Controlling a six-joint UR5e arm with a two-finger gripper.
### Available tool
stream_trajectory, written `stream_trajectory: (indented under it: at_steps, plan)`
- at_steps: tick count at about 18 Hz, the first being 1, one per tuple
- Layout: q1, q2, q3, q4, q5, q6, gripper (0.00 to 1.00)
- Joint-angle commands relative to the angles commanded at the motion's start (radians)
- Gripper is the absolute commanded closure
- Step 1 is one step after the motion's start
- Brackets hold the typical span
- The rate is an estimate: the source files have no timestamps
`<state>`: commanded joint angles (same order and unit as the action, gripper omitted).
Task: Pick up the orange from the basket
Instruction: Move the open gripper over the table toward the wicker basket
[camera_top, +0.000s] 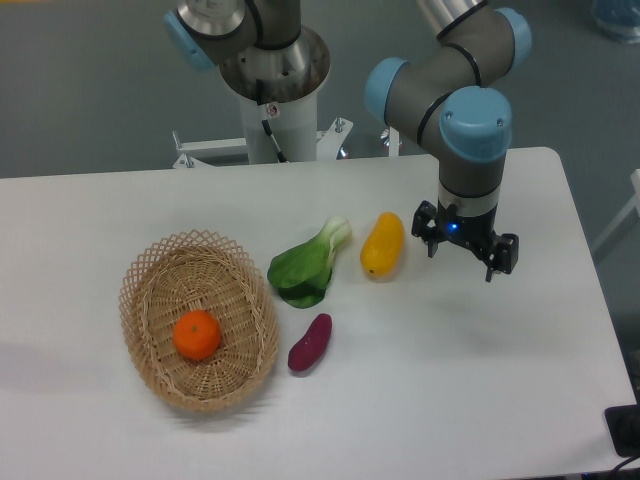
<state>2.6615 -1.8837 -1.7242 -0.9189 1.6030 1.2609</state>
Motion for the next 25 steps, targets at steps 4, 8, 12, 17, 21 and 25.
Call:
stream_trajectory:
  at_steps: [4, 8, 12, 17, 21, 25]
  plan:
    - [0.000, 0.000, 0.000, 0.000, -0.011, -0.008, 0.00]
    - [-0.005, 0.002, 0.000, -0.002, -0.009, -0.018, 0.00]
    - [-0.032, 0.003, -0.008, -0.002, -0.028, -0.093, 0.00]
    - [-0.107, -0.002, 0.002, 0.009, -0.031, -0.222, 0.00]
    - [-0.161, -0.006, 0.005, 0.009, -0.031, -0.310, 0.00]
    - [-0.212, -0.006, 0.000, 0.032, -0.052, -0.438, 0.00]
